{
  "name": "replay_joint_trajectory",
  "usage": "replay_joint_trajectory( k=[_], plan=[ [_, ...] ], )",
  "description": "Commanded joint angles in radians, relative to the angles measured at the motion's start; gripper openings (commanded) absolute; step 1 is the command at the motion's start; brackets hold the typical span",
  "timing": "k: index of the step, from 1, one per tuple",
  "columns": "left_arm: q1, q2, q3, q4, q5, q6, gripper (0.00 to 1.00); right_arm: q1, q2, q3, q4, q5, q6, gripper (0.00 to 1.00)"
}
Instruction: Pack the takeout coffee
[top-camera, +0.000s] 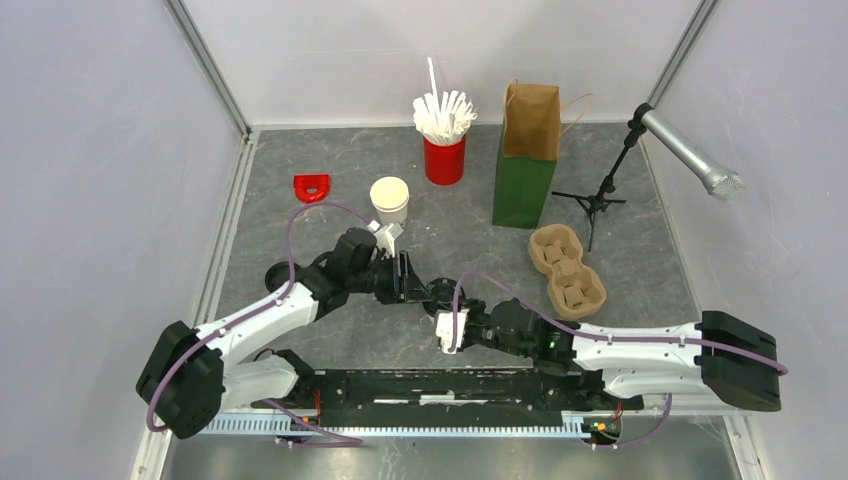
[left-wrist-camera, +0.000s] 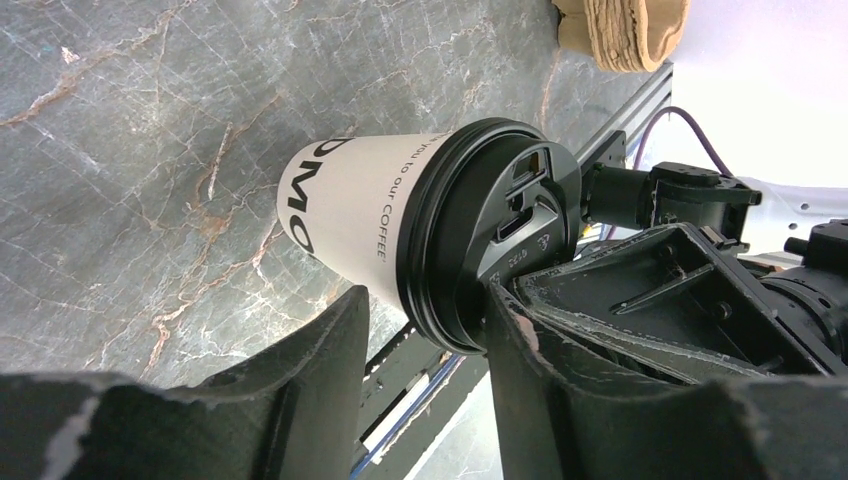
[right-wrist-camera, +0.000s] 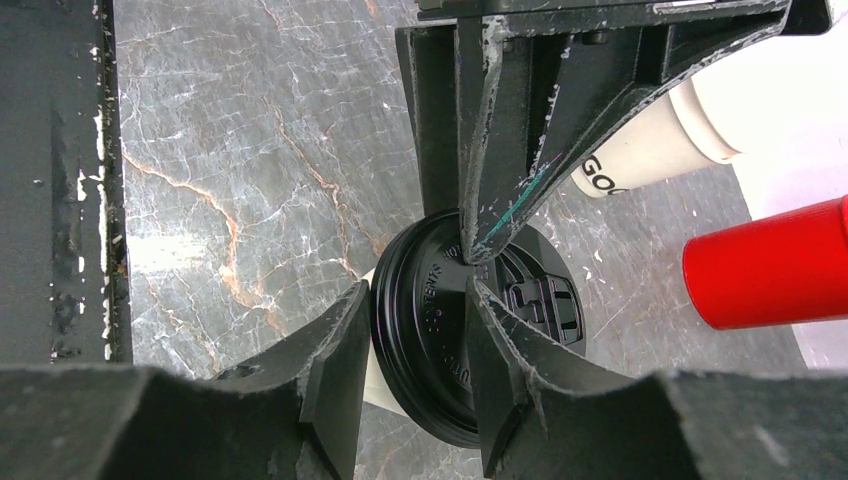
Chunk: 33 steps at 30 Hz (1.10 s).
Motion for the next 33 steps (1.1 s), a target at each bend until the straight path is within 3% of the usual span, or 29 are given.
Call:
replay_joint_trajectory(
  k=[1,6,15,21,27,33],
  plan=[
    [-0.003,-0.001,0.015,-0.007,-0.029,-0.015,0.55,0.005,-0.033,0.006,-0.099,0.017,0.064,0.45],
    [-0.003,0.028,0.043,0.006,-0.036,-0.01,0.62,0.005,-0.032,-0.002,-0.088,0.017,0.065,0.45],
    [-0.004,0.08,0.026,0.082,0.005,-0.027,0.61,0.003,-0.033,0.021,-0.087,-0.008,0.077,0.47],
    [-0.008,0.096,0.01,0.08,-0.016,-0.021,0.57,0.002,-0.062,0.061,-0.108,-0.008,0.142,0.6],
    [-0.015,0.106,0.011,0.055,-0.04,-0.006,0.54,-0.015,-0.155,0.098,-0.112,0.026,0.338,0.73],
    [-0.02,0.106,0.018,0.042,-0.052,0.005,0.53,-0.064,-0.199,0.186,-0.309,0.324,0.695,0.71]
  ],
)
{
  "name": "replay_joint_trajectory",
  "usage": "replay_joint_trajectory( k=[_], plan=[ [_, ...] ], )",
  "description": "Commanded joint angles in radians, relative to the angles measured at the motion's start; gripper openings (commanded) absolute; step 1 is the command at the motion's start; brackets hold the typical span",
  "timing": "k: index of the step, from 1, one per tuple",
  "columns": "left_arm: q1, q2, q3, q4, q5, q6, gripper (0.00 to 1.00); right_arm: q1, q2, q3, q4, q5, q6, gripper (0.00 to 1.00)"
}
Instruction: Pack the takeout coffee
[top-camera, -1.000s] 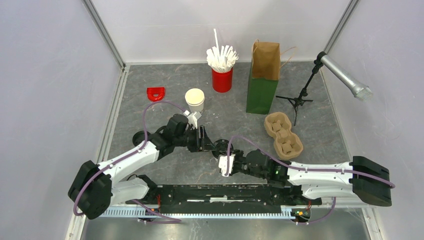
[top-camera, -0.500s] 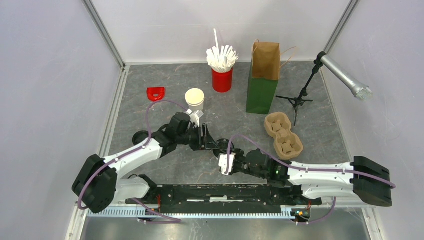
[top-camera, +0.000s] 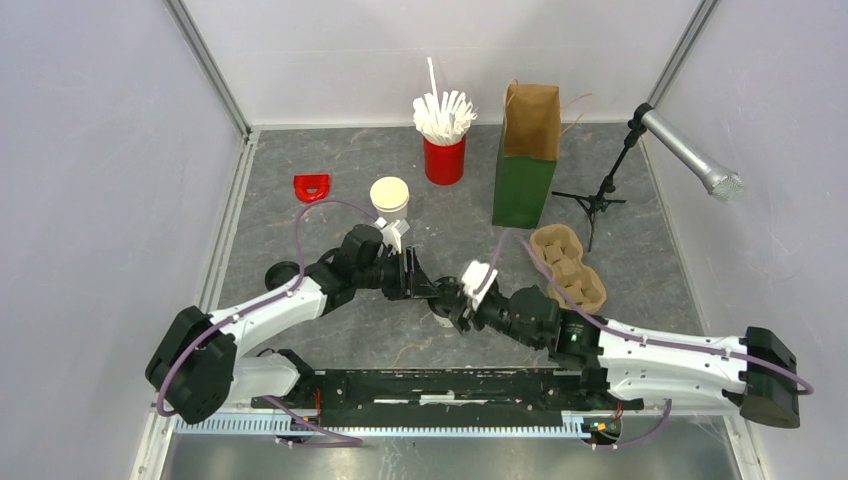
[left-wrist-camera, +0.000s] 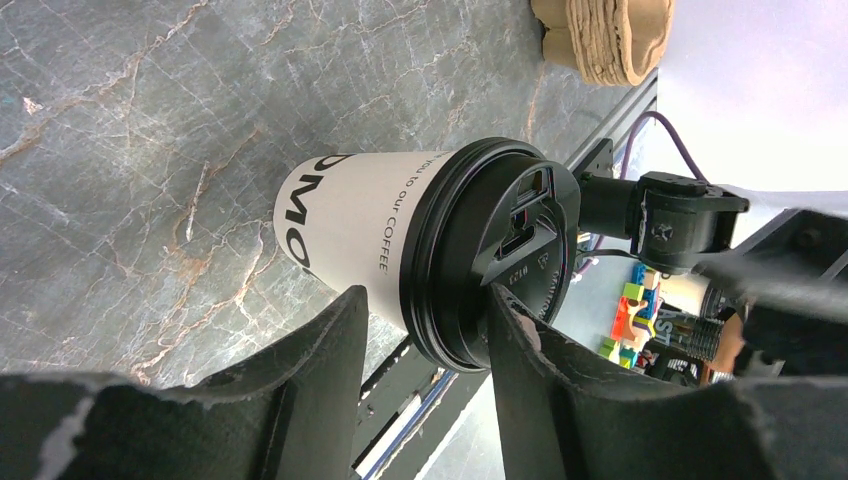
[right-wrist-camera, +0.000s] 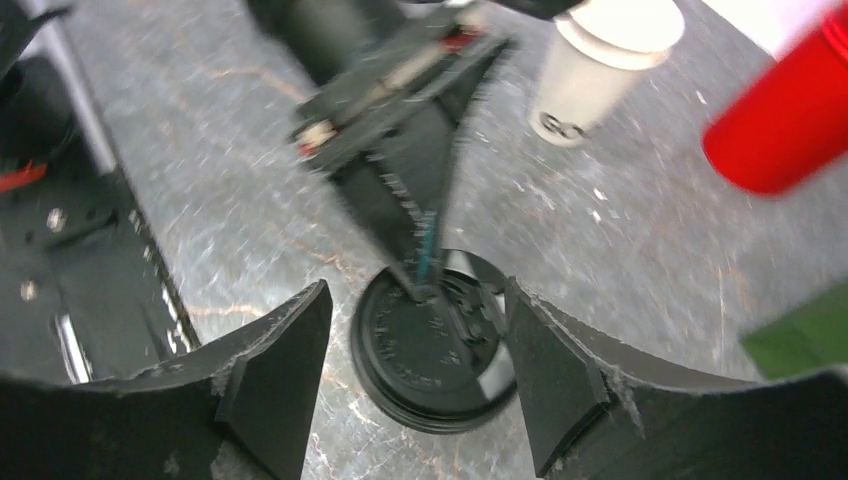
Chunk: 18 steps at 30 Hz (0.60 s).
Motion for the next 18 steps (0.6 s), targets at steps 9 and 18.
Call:
replay_joint_trajectory(
  k=[9,18],
  plan=[
    [-0.019,0.039,0.008,-0.048,-0.07,0.024,0.53,-0.242,-0.034,0.049,-0.249,0.082,0.594,0.55],
    [-0.024,0.052,0.014,-0.048,-0.07,0.025,0.51,-0.286,0.013,-0.022,-0.158,-0.045,0.667,0.48]
  ],
)
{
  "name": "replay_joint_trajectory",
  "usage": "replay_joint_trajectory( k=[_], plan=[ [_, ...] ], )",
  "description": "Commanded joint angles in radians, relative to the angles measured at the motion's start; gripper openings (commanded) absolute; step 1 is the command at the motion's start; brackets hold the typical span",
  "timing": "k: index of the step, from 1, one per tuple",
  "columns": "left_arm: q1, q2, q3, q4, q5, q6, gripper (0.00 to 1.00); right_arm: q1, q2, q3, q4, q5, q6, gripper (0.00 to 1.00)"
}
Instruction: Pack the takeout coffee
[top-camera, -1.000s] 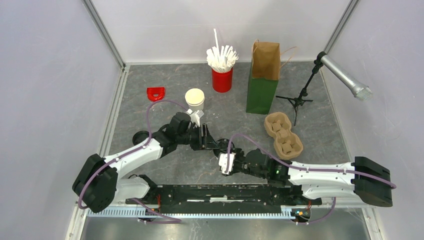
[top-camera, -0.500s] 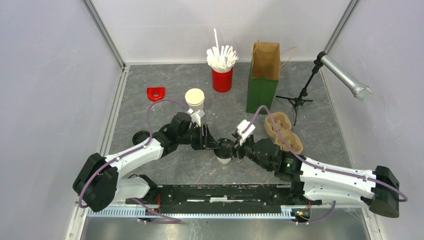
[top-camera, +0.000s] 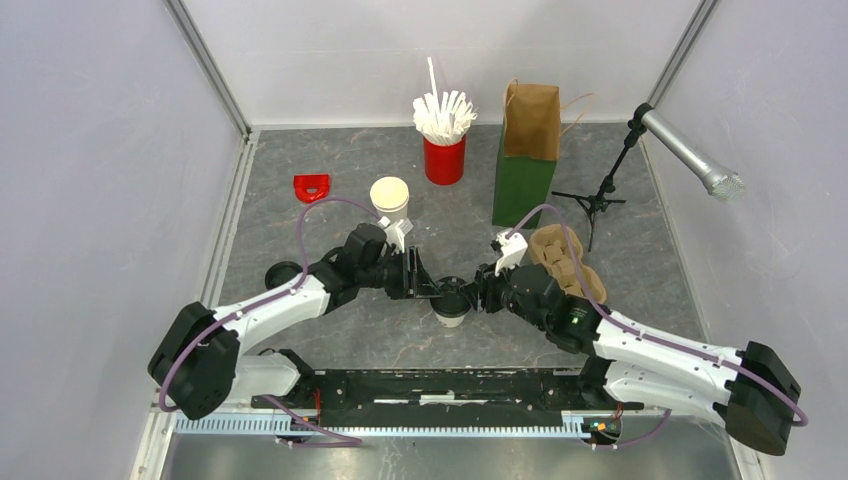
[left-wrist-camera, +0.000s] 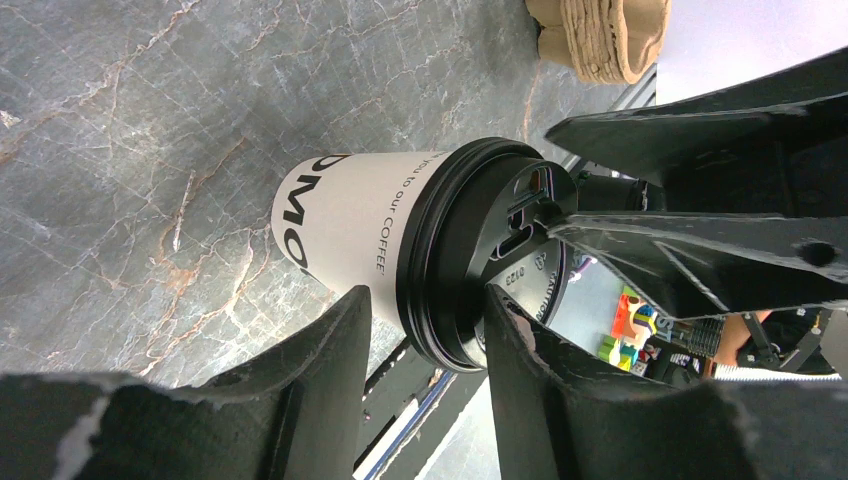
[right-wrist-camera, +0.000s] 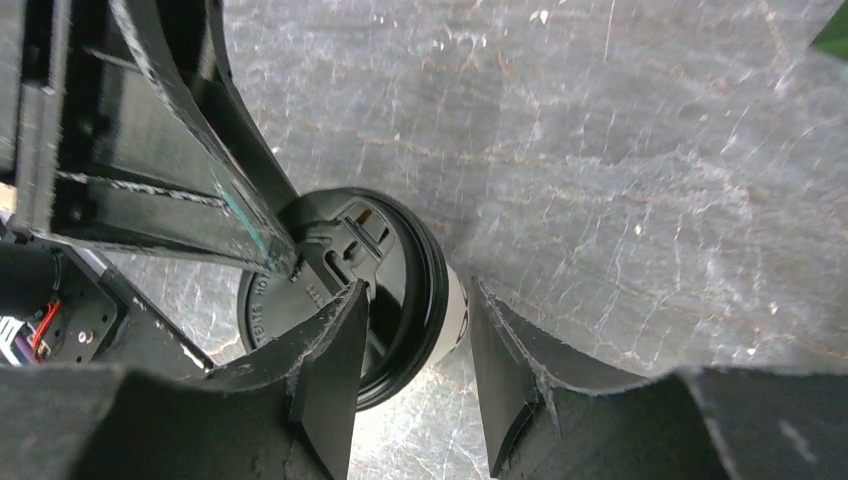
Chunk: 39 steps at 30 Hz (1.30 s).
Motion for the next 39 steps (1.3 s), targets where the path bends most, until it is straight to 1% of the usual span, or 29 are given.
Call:
replay_joint_trajectory(
  k=[1,6,15,18,24,29,33,37,38,39],
  plan=[
    [-0.011,0.029,0.001,-0.062,-0.071,0.025,0.51,-0.015,0.007,-0.059,0.07,-0.079,0.078,0.47],
    [-0.01,0.027,-0.002,-0.074,-0.08,0.033,0.5,-0.017,-0.024,-0.162,0.154,-0.099,0.121,0.43],
    [-0.013,0.038,-0.027,-0.093,-0.118,0.035,0.5,-0.016,-0.043,-0.36,0.264,-0.057,0.127,0.41],
    [-0.012,0.046,-0.037,-0.093,-0.133,0.036,0.49,-0.017,-0.021,-0.411,0.303,-0.049,0.122,0.41],
    [-0.013,0.072,-0.057,-0.094,-0.159,0.03,0.49,-0.018,0.087,-0.461,0.379,-0.093,0.117,0.41],
    [-0.016,0.09,-0.064,-0.111,-0.192,0.024,0.48,-0.016,0.095,-0.498,0.399,-0.073,0.104,0.41],
    [-0.02,0.066,-0.057,-0.135,-0.214,0.009,0.46,-0.018,0.076,-0.484,0.373,-0.041,0.053,0.41],
    [-0.031,0.006,-0.058,-0.141,-0.214,-0.059,0.45,-0.026,0.038,-0.308,0.283,-0.033,-0.029,0.45],
    [-0.036,-0.005,-0.06,-0.134,-0.214,-0.079,0.45,-0.03,0.036,-0.253,0.252,-0.027,-0.032,0.48],
    [-0.039,-0.015,-0.059,-0.13,-0.217,-0.089,0.46,-0.034,0.035,-0.212,0.216,-0.022,-0.024,0.52]
  ],
)
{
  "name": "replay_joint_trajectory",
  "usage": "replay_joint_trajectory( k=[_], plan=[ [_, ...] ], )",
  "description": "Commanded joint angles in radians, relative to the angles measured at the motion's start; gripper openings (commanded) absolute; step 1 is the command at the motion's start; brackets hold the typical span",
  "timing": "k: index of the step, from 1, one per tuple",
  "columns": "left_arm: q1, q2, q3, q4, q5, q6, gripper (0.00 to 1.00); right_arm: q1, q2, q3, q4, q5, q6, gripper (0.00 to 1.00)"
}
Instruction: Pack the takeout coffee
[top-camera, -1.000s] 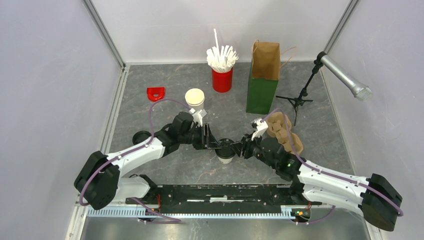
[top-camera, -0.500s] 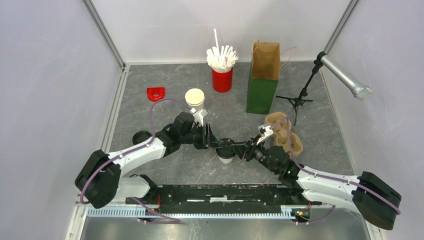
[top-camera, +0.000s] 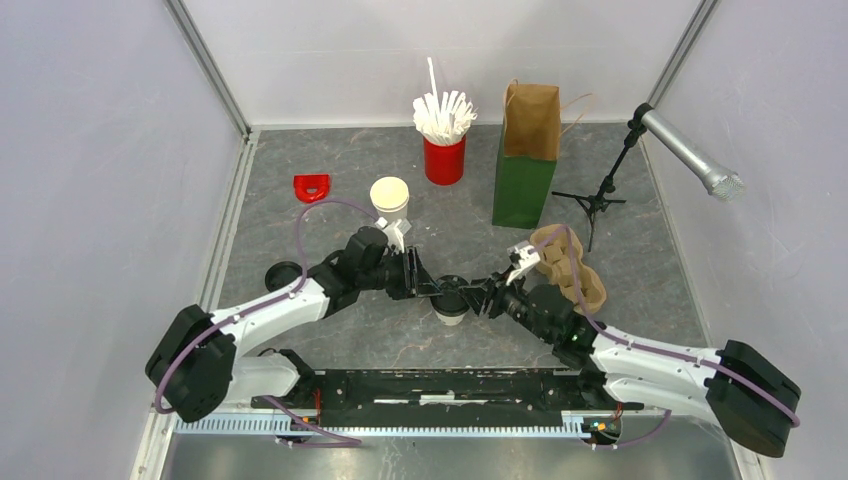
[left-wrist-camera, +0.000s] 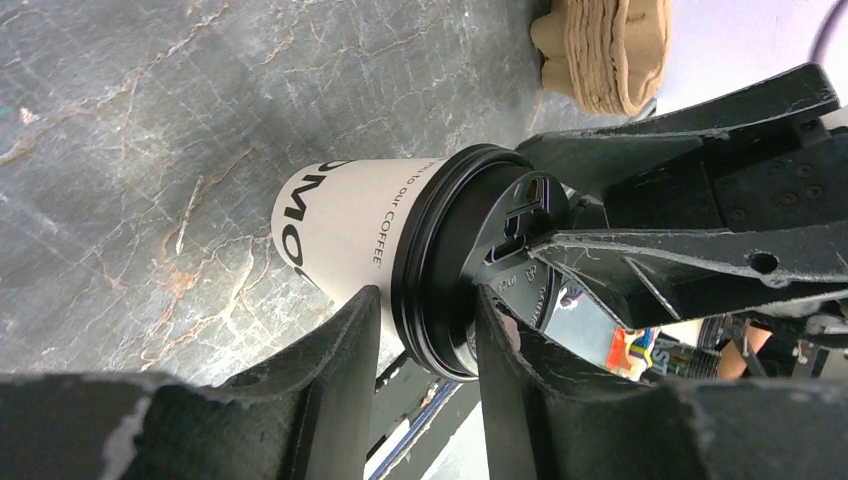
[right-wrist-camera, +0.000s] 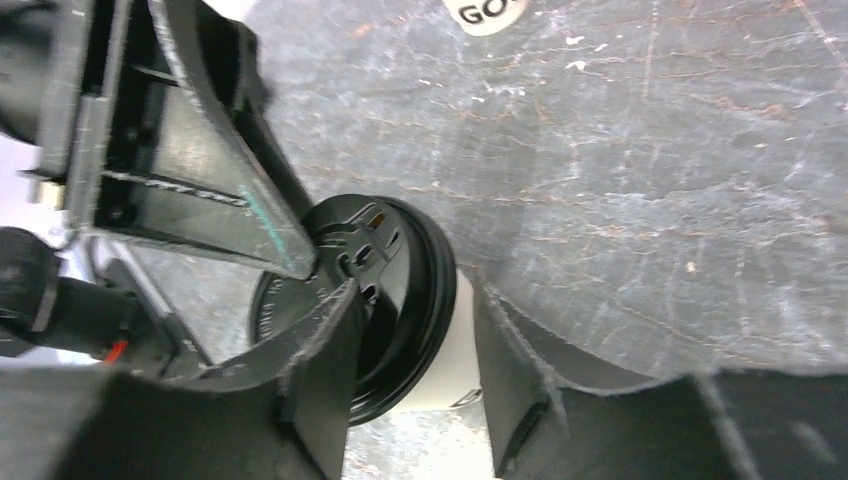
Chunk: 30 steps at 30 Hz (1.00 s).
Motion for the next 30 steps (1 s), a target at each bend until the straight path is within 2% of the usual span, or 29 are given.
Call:
replay_joint_trajectory(
  k=[1,3,5,14,19,22,30],
  plan=[
    [-0.017,-0.011,-0.046,-0.152,-0.148,-0.048,0.46,-0.016,0.021,0.15,-0.389,0.041,-0.1,0.57],
    [-0.02,-0.003,-0.035,-0.153,-0.155,-0.055,0.46,-0.021,0.012,0.2,-0.434,0.037,-0.065,0.64],
    [-0.022,0.011,-0.029,-0.153,-0.159,-0.059,0.46,-0.022,-0.007,0.221,-0.458,0.013,-0.022,0.67],
    [-0.036,0.041,-0.011,-0.153,-0.177,-0.064,0.46,-0.022,-0.07,0.241,-0.504,-0.083,0.088,0.69],
    [-0.041,0.045,-0.01,-0.154,-0.178,-0.063,0.46,-0.022,-0.047,0.246,-0.492,-0.116,0.098,0.63],
    [-0.041,0.045,-0.011,-0.162,-0.187,-0.06,0.46,-0.023,-0.039,0.223,-0.476,-0.118,0.112,0.55],
    [-0.041,0.071,-0.017,-0.182,-0.218,-0.037,0.46,-0.022,-0.065,0.029,-0.406,-0.112,0.12,0.5]
  ],
)
